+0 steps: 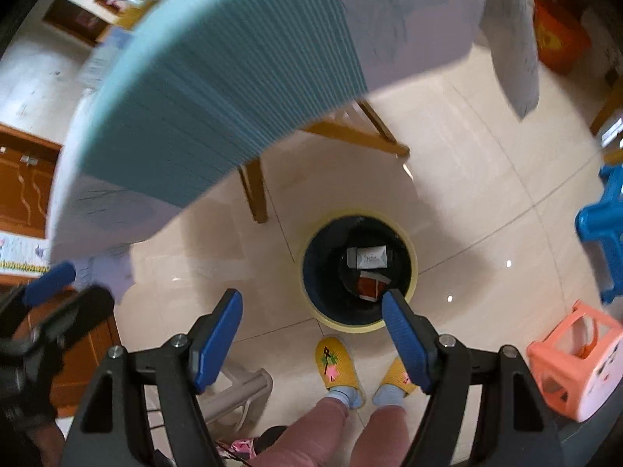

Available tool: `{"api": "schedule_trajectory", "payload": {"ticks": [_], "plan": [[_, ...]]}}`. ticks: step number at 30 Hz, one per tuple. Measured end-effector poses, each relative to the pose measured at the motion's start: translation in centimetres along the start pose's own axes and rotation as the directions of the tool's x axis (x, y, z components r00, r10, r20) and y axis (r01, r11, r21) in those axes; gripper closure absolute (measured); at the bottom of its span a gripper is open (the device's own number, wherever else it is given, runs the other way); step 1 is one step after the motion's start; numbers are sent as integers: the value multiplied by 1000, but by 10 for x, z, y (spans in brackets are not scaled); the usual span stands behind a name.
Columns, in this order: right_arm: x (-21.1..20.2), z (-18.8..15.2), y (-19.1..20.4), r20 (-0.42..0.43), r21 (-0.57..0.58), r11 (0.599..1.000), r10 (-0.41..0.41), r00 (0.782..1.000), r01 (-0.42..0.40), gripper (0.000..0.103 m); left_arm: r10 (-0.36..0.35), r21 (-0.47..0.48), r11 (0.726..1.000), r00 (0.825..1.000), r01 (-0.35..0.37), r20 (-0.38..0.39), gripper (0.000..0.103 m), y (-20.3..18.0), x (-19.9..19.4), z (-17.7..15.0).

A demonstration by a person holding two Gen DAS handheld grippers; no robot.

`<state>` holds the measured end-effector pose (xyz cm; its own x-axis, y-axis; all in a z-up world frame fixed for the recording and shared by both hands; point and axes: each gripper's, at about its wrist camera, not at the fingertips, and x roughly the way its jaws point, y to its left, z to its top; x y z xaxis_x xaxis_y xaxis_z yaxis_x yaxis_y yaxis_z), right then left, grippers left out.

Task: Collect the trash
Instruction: 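Return both tools to the table above the remaining trash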

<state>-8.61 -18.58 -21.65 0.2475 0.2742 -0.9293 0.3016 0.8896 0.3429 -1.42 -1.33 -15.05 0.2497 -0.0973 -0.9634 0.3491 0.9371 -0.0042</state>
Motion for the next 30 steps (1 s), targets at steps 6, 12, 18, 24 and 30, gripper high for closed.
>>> {"api": "schedule_trajectory", "payload": {"ticks": [6,12,18,24,30], "plan": [[-72,11,23,90,-80,997,0,996,8,28,-7,-51,999,996,11,84,11,6,-62,17],[-139,29,36,202,-147,989,23,979,7,28,16,-96,995,983,1,184,11,5,-124,34],[-177,46,52,279,-242,970,49,959,21,28,45,-161,987,967,-4,251,11,3,-166,44],[-200,60,63,348,-324,946,89,933,31,28,96,-192,981,951,-40,292,11,3,-183,47],[-200,73,74,357,-360,933,119,927,19,28,99,-237,971,957,-33,272,11,18,-177,54]]}}
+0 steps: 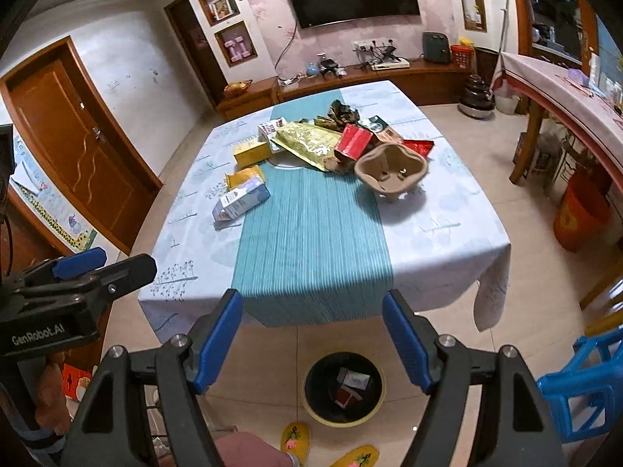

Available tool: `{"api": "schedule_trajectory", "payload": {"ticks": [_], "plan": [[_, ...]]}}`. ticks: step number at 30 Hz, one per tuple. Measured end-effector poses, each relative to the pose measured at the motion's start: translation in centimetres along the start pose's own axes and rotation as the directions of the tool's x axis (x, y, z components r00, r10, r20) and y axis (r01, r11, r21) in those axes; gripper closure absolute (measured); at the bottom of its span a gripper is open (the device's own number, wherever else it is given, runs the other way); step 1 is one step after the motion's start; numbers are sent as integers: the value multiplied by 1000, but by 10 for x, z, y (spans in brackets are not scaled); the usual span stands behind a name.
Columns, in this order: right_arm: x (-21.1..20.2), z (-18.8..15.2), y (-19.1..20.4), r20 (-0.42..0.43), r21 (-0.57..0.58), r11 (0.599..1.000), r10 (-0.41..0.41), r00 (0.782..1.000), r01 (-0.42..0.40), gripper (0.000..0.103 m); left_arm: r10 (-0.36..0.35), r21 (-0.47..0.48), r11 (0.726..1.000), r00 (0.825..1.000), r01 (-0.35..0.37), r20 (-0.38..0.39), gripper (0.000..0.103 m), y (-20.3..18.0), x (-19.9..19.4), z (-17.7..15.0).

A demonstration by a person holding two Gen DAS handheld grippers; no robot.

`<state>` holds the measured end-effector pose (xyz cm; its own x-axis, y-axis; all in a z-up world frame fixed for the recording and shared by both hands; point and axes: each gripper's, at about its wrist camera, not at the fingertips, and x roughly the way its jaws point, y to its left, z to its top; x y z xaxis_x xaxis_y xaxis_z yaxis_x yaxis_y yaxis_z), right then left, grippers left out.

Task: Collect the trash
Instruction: 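Return both tools to the table above the remaining trash, then grasp the lavender carton with the right tool while the left tool grasps the yellow envelope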

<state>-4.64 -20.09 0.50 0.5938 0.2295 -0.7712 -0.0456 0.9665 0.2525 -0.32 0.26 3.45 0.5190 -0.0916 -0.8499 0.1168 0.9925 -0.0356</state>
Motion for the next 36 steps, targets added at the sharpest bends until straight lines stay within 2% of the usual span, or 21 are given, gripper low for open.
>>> {"api": "schedule_trajectory", "payload": {"ticks": [6,11,18,21,23,27,32,36], "plan": [[19,12,7,-7,-18,1000,-19,1000,19,28,-9,-2,1000,1000,9,-20,11,15,25,24],[47,30,9,-23,19,998,-66,998,66,29,-42,39,998,998,44,-55,11,34,62,62],[96,64,16,-40,185,976,-107,993,112,29,-95,104,989,990,106,-107,11,79,112,130],[120,73,26,-58,235,965,-109,992,119,34,-107,141,981,980,131,-166,11,95,141,148],[135,76,32,-74,267,956,-107,992,123,38,-111,172,973,969,151,-222,11,101,164,155],[160,76,41,-107,319,937,-115,988,144,39,-118,229,955,948,190,-296,11,103,200,161],[179,81,47,-139,338,927,-123,983,164,40,-132,248,943,932,223,-337,11,107,226,165],[195,91,53,-159,351,926,-89,983,141,40,-128,253,941,928,225,-349,11,116,238,167]]}}
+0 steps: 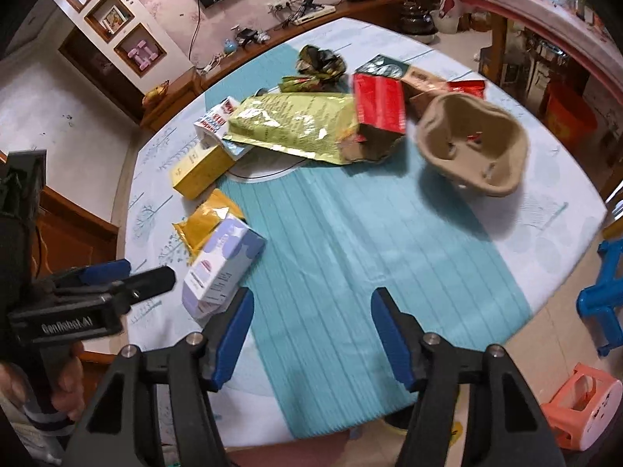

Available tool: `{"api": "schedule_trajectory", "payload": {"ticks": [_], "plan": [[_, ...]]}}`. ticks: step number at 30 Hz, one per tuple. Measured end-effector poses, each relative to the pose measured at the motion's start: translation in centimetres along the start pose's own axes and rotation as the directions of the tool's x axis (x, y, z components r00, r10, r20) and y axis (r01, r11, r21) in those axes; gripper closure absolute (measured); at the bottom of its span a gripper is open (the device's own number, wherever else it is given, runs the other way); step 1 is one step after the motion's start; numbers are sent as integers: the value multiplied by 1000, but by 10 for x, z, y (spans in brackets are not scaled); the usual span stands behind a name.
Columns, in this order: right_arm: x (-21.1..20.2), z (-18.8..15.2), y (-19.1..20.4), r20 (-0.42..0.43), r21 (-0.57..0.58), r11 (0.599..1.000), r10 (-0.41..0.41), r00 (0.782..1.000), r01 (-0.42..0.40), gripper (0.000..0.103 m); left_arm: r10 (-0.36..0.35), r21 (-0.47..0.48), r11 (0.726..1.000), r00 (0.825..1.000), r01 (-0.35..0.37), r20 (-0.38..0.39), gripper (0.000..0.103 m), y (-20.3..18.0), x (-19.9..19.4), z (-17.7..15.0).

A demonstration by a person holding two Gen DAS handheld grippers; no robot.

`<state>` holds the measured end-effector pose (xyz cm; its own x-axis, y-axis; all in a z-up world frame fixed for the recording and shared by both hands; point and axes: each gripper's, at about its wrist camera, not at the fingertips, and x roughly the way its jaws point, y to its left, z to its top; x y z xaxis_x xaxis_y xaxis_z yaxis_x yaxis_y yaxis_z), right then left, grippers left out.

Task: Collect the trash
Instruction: 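Grasp the lavender carton with the right tool while the left tool grasps the yellow envelope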

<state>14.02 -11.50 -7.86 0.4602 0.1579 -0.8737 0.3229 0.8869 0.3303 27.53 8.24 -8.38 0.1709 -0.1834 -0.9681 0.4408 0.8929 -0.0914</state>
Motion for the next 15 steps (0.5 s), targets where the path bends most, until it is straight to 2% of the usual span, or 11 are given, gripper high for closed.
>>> {"api": "schedule_trajectory", "payload": {"ticks": [5,10,15], "plan": [[28,14,21,-51,30,998,48,998,-46,40,15,-19,1000,1000,-15,5,11,20,0,-2],[67,28,38,-115,135,986,112,987,-96,40,35,-65,997,999,-33,21,11,47,-4,-6],[103,33,53,-195,177,983,74,978,-39,39,44,-109,993,998,-39,38,11,68,-8,-8]]}}
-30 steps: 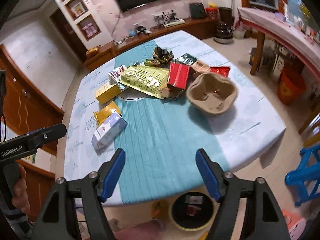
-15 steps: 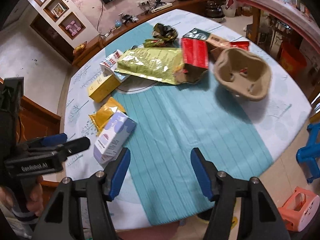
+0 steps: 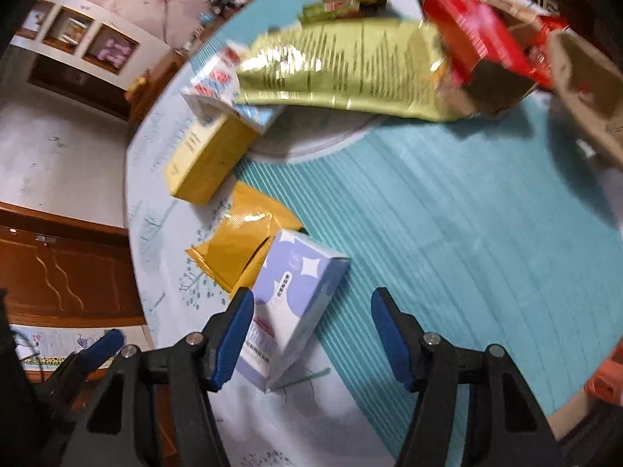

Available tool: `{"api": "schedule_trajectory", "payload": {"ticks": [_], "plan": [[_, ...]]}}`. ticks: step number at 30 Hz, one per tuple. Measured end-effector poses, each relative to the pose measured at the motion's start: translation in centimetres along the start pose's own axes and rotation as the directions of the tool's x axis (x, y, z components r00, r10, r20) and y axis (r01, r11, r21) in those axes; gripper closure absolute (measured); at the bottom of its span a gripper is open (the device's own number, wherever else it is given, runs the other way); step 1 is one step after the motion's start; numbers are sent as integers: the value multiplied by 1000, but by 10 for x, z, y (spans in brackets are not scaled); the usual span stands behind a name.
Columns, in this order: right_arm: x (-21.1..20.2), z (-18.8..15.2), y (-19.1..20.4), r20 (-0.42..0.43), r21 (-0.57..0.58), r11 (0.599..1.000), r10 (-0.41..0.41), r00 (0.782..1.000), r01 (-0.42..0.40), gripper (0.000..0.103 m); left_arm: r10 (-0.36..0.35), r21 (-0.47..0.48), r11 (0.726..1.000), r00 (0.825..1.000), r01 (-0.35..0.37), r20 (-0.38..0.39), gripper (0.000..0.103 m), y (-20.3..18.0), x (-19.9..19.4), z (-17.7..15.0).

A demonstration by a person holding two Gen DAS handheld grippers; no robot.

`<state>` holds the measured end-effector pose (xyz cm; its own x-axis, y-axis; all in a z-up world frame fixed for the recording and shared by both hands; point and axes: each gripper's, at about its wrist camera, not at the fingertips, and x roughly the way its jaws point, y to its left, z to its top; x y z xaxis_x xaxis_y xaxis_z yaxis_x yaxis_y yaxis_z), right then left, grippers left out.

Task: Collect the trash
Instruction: 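Grasp the lavender carton with the right tool while the left tool grasps the yellow envelope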

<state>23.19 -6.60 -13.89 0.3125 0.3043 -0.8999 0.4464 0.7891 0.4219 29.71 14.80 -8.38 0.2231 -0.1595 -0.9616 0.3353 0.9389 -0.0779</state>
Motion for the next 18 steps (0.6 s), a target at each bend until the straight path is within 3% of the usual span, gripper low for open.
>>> {"api": "schedule_trajectory", "payload": {"ticks": [2,7,10,14,18], "plan": [[5,0,6,-1,0,1000,22,1000,-22,39,2,0,1000,1000,-2,9,11,3,-1,2],[12,-1,18,-4,-50,998,-27,1000,27,40,-2,10,1000,1000,1,27,11,2,-3,8],[8,-2,14,-3,-57,998,-8,1000,8,53,-10,33,999,999,9,38,11,-4,-3,14],[-7,-4,3,27,-80,995,-56,998,58,62,-7,124,992,999,1,53,11,-25,0,24],[-19,-4,-21,43,-39,997,-70,997,72,64,3,244,970,999,-16,51,11,-53,10,35]]}}
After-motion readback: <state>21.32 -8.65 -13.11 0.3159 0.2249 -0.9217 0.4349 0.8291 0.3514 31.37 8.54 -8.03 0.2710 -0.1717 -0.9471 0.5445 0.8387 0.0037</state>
